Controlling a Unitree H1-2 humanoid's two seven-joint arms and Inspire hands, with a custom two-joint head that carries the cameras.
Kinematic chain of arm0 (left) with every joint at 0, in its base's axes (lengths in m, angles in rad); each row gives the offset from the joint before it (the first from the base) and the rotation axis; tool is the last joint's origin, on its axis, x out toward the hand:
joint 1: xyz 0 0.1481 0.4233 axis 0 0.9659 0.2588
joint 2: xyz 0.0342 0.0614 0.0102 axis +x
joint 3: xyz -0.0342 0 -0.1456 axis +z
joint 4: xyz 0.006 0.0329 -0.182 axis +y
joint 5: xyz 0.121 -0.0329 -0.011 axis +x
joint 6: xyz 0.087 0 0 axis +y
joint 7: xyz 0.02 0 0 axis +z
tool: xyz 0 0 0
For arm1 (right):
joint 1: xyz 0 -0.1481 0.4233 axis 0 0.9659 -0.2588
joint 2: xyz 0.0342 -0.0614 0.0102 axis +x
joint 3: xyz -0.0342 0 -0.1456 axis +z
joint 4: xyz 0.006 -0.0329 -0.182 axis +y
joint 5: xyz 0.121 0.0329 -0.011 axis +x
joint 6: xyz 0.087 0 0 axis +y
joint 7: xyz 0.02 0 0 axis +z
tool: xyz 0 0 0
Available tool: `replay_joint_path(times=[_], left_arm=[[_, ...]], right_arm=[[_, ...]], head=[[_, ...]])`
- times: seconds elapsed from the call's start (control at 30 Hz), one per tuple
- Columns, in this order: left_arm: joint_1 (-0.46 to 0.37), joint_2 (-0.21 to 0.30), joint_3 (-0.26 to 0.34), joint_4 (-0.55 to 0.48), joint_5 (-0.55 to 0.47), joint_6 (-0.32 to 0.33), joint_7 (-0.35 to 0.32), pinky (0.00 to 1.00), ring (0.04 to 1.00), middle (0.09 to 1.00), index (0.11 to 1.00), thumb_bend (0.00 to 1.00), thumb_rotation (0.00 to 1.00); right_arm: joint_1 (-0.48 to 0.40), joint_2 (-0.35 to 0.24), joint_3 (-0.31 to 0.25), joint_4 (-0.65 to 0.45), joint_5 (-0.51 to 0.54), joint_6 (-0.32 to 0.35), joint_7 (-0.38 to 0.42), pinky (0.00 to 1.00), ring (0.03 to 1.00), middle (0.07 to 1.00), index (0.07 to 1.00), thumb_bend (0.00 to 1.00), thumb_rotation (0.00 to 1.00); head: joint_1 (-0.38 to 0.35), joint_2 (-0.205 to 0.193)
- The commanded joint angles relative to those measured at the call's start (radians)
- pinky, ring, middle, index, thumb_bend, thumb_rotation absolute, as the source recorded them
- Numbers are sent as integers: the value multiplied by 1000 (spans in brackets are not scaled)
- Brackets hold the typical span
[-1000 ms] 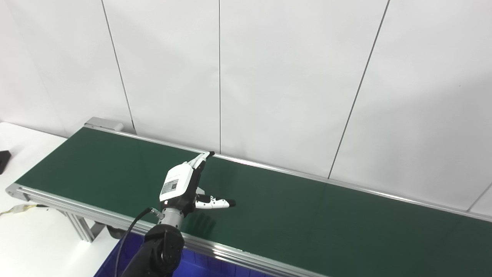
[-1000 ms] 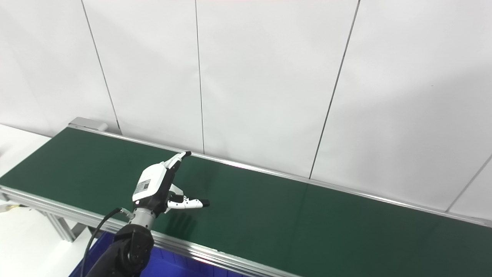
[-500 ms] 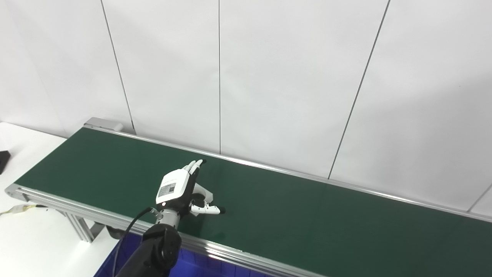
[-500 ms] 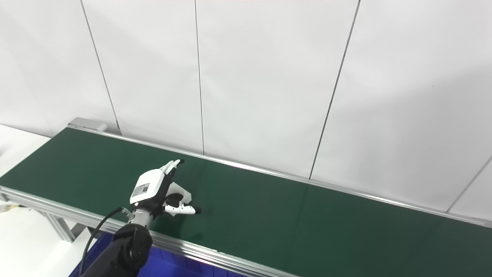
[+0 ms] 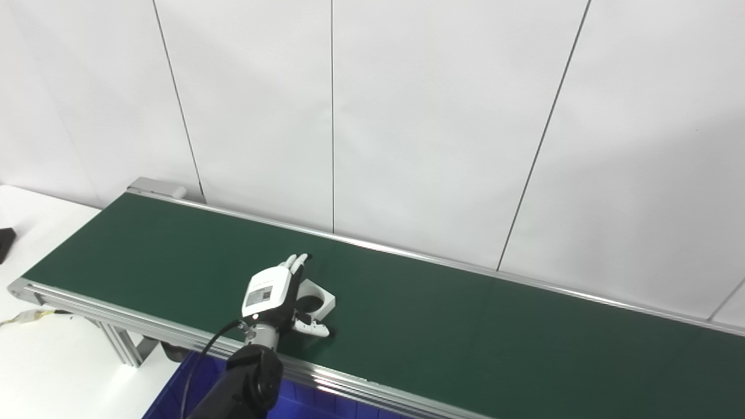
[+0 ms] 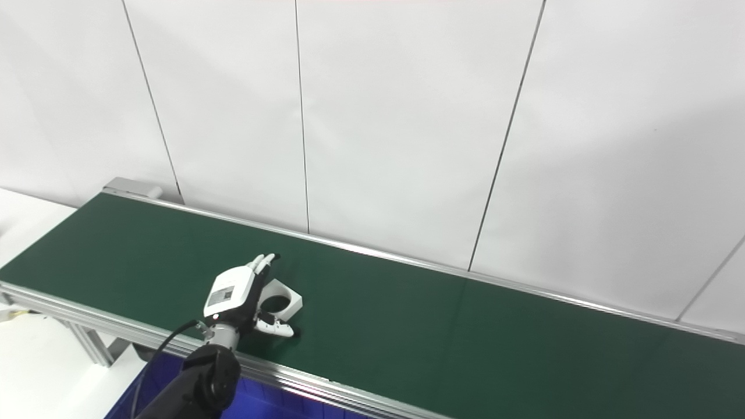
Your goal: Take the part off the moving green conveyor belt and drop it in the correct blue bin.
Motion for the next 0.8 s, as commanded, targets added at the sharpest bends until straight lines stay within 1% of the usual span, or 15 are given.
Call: replay_joint_path(times=[0.0,0.03,0.07,0.1,0.13,0.2,0.23,0.27,0.3,0.33,0.37,0.47,0.5,0.53,0.77], left_arm=[[-39,9,3,30,-11,-35,63,824,872,922,896,797,137],[-43,5,3,48,-23,-57,83,763,826,900,879,756,77],[-46,0,6,68,-37,-88,111,729,799,886,868,732,42],[-48,-2,7,80,-48,-108,130,669,749,857,843,698,17],[-50,-3,7,88,-55,-122,143,644,728,845,832,684,6],[-54,-17,17,112,-77,-173,195,518,595,796,797,580,2],[-56,-21,18,120,-83,-187,213,419,513,736,767,516,0],[-59,-23,16,128,-86,-203,227,352,468,609,739,497,0],[-61,-24,14,135,-89,-214,237,317,455,531,720,499,0],[-63,-24,11,143,-95,-235,249,310,454,523,717,499,0],[-65,-24,9,148,-99,-250,257,335,435,527,690,497,0],[-65,-25,7,149,-110,-269,267,359,417,531,665,494,0],[-62,-27,9,143,-119,-273,267,349,388,493,603,491,0],[-61,-29,11,139,-125,-276,267,342,376,478,577,490,0],[-37,-31,17,93,-142,-269,259,358,377,479,555,492,0]], right_arm=[[0,-1,-2,-37,4,-60,-16,770,828,861,912,1000,284],[0,-1,-1,-38,3,-60,-17,770,830,861,910,1000,279],[0,-2,1,-37,1,-60,-21,766,830,860,910,1000,280],[-1,-3,2,-36,-1,-60,-24,757,826,860,909,1000,288],[-1,-4,3,-35,-3,-60,-26,752,825,859,909,1000,291],[-2,-5,5,-34,1,-60,-28,755,825,859,909,1000,290],[-2,-5,5,-34,2,-60,-29,758,823,857,908,1000,287],[-2,-4,4,-34,6,-60,-26,763,826,859,909,1000,282],[-1,-3,2,-35,10,-60,-23,769,830,861,909,1000,277],[-2,-2,1,-35,13,-60,-21,770,830,861,909,1000,277],[-2,-2,0,-35,15,-60,-19,774,832,861,910,1000,278],[-3,-3,0,-33,16,-60,-18,779,834,862,910,1000,279],[-5,-4,1,-32,15,-60,-21,784,836,862,912,1000,282],[-6,-4,1,-30,14,-60,-23,783,833,858,910,1000,284],[-10,-2,1,-26,8,-60,-26,775,831,858,908,1000,294]], head=[[-1,2],[-1,2],[-1,2],[-1,2],[-1,2],[-3,4],[-3,4],[-4,4],[-5,4],[-7,4],[-7,4],[-6,4],[-6,3],[-5,2],[-6,2]])
